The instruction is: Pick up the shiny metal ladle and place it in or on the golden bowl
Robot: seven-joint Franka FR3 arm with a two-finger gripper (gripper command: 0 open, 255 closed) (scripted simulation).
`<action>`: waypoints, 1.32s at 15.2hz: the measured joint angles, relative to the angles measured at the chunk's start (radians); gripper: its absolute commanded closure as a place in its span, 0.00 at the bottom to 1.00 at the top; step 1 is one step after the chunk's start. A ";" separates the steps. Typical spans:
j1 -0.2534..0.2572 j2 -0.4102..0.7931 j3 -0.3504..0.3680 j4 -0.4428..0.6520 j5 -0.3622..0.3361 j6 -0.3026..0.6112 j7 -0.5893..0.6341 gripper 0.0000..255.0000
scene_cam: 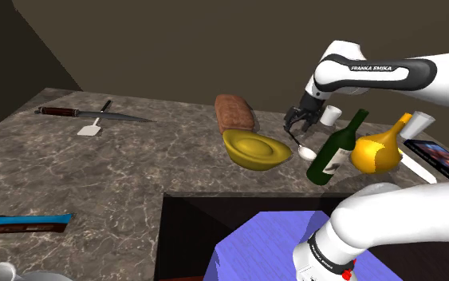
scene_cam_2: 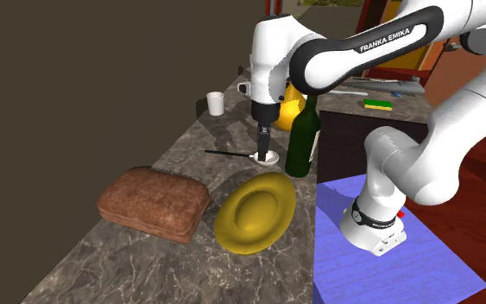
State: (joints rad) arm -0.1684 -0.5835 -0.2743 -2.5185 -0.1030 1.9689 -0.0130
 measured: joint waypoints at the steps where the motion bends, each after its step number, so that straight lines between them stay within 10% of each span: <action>1: -0.007 0.022 -0.016 -0.006 -0.002 0.035 -0.006 0.00; 20: -0.029 0.469 -0.277 0.084 0.190 0.467 -0.239 0.00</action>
State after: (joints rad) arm -0.1970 -0.1147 -0.5517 -2.4347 0.0871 2.4361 -0.2519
